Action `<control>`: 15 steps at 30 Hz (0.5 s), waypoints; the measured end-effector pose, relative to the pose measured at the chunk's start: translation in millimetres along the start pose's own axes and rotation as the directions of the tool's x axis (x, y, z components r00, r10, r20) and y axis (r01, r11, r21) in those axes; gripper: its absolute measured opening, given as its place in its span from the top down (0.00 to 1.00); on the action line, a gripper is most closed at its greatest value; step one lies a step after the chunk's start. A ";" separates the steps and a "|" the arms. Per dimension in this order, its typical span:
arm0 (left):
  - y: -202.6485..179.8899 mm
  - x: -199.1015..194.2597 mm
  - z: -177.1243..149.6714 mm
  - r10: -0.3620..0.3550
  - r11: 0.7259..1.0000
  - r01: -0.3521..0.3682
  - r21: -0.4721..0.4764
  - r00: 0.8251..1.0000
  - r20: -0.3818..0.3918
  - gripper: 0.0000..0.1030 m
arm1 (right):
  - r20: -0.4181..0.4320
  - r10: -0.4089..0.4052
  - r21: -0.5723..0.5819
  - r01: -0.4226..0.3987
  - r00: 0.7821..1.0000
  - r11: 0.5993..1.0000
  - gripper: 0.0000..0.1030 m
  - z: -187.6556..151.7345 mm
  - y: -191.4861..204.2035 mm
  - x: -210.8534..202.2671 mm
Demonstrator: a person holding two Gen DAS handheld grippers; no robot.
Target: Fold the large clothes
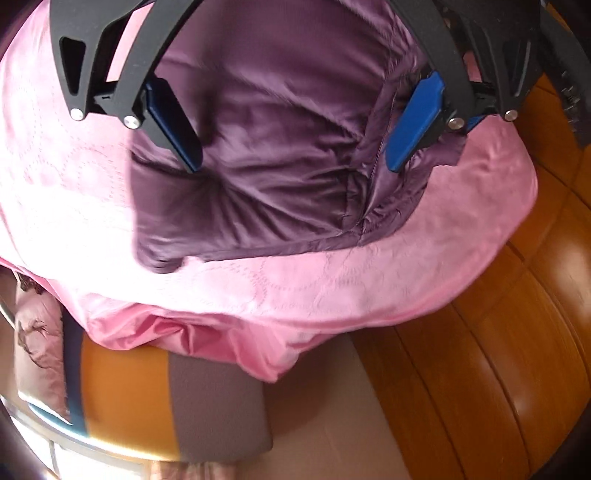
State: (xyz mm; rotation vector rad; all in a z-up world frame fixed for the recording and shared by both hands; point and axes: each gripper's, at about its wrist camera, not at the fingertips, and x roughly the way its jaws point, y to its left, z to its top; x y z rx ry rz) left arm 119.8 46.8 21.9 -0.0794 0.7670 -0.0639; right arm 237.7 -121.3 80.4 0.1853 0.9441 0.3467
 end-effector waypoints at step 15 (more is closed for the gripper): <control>10.0 0.3 -7.2 -0.029 1.000 0.029 -0.003 1.000 -0.011 0.30 | -0.018 0.200 0.305 -0.185 0.980 0.934 0.02 -56.7 -76.8 -36.0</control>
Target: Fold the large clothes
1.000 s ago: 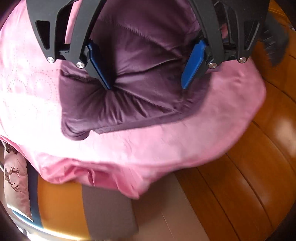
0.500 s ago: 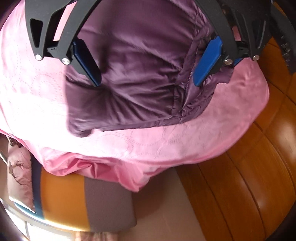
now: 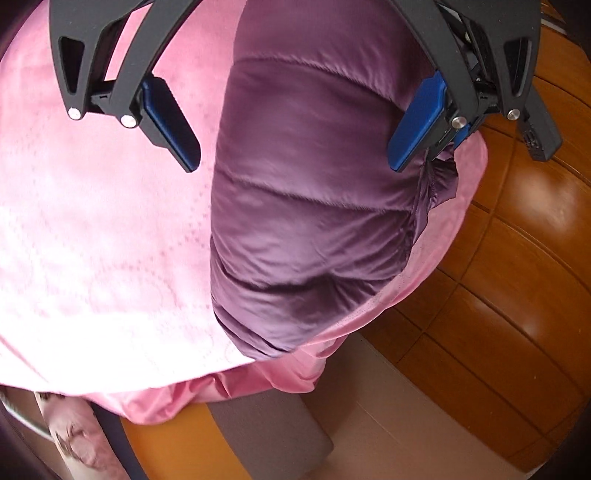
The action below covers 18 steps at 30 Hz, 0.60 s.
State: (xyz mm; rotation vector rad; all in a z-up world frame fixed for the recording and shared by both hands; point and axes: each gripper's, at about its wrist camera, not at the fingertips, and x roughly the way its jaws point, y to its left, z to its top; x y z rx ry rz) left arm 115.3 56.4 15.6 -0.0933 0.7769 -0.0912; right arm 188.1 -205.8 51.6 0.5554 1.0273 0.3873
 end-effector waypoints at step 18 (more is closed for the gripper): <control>12.9 8.7 -0.9 -0.079 0.997 0.080 0.015 0.996 -0.027 0.22 | -0.107 0.199 0.098 -0.189 0.974 0.977 0.02 -32.9 -27.6 1.9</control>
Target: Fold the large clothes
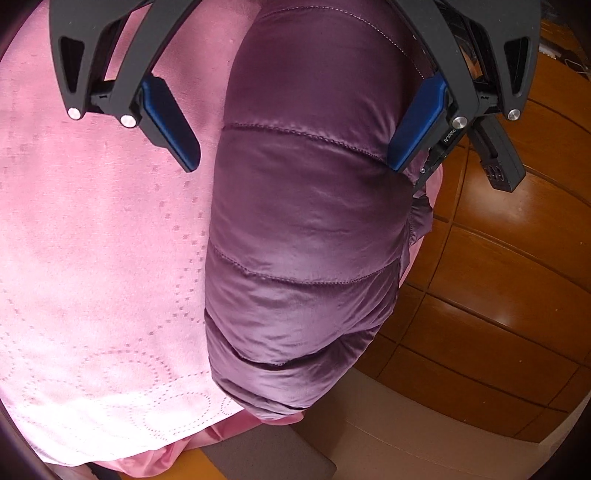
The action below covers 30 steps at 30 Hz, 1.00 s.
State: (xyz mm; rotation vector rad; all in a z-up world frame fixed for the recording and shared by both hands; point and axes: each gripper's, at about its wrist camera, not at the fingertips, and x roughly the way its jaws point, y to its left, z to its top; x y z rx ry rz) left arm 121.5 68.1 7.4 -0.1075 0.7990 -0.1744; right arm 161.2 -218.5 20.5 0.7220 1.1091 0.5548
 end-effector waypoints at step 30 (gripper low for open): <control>-102.3 105.8 62.3 -0.706 0.704 0.695 -0.147 0.664 -0.245 0.24 | 0.256 -0.118 -0.190 0.170 0.959 0.967 0.39 2.9 9.1 -129.9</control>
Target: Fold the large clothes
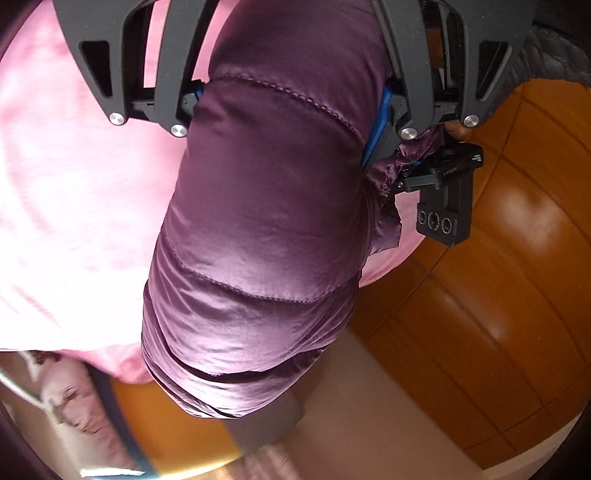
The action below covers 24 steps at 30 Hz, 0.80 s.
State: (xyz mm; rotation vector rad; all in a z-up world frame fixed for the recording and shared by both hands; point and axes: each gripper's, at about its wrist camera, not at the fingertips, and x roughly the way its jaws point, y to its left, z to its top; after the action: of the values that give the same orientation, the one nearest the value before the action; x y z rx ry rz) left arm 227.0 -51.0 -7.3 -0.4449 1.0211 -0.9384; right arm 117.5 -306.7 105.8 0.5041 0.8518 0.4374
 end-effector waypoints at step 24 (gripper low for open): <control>-71.7 86.4 17.0 0.479 0.833 -0.495 0.249 0.869 0.124 0.30 | 0.072 -0.465 0.053 0.463 0.882 0.885 0.10 67.7 -28.3 2.1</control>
State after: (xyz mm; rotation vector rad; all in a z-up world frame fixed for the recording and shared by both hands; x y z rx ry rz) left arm 226.5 -163.8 6.3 0.0312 0.8762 -0.5846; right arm 177.2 -344.6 125.8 0.3301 0.8687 -0.0416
